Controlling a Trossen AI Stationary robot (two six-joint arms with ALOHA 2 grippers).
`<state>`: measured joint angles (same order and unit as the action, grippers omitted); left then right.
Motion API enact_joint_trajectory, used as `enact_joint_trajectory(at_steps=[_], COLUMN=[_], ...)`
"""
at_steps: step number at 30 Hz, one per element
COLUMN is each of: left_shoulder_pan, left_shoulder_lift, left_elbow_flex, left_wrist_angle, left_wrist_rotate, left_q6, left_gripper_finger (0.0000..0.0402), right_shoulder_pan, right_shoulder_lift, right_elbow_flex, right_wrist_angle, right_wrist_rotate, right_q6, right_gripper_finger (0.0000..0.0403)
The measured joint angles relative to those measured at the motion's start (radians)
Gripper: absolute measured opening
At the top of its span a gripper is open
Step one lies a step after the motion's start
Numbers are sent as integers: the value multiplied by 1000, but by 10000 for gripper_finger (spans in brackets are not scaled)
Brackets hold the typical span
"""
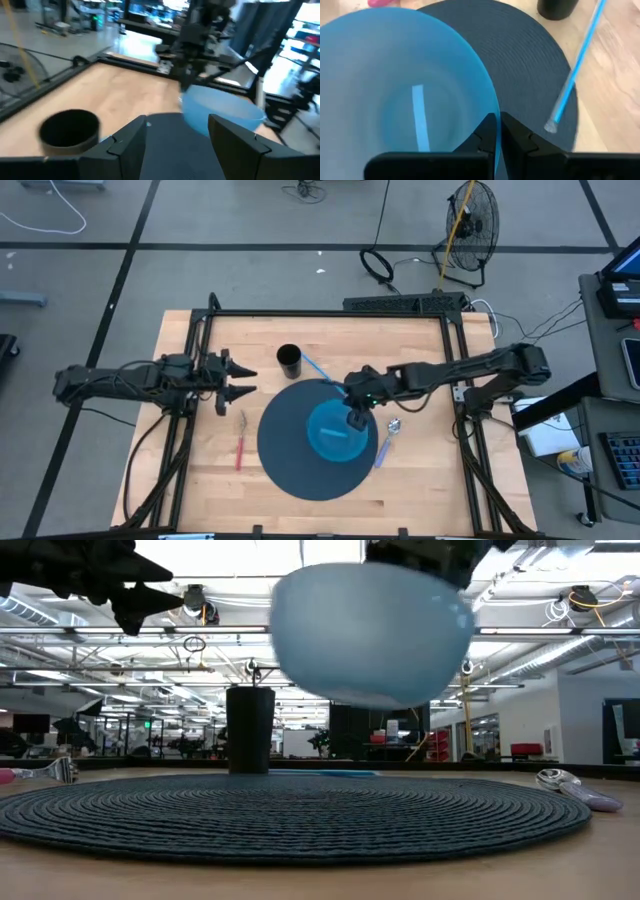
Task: Pick & Place Utensil
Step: Put the blue bowl on the blue mat
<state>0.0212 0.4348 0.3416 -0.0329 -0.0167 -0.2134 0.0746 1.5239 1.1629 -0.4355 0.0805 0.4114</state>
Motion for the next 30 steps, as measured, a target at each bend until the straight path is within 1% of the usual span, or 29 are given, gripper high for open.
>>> enact_joint_trajectory(at_steps=[3,9,15,22,27,30], left_shoulder_pan=[-26,-79,-100,-103,-103,-103], left_shoulder_lift=[27,102,177,224,234,234], left_elbow_flex=[0,0,0,-1,-1,-1], left_wrist_angle=[0,10,69,87,90,92], left_wrist_rotate=[24,10,8,16,16,16], left_q6=[-5,2,28,28,29,29], left_gripper_finger=[218,218,218,218,218,218], right_shoulder_pan=[-3,-3,-3,-2,4,12], right_shoulder_lift=[25,86,161,177,177,177], right_elbow_flex=[0,1,1,0,0,0], right_wrist_angle=[-4,22,53,58,90,137], right_wrist_rotate=[2,3,-2,-5,-5,-6], right_q6=[-4,3,19,22,37,33], right_gripper_finger=[6,6,6,6,6,6])
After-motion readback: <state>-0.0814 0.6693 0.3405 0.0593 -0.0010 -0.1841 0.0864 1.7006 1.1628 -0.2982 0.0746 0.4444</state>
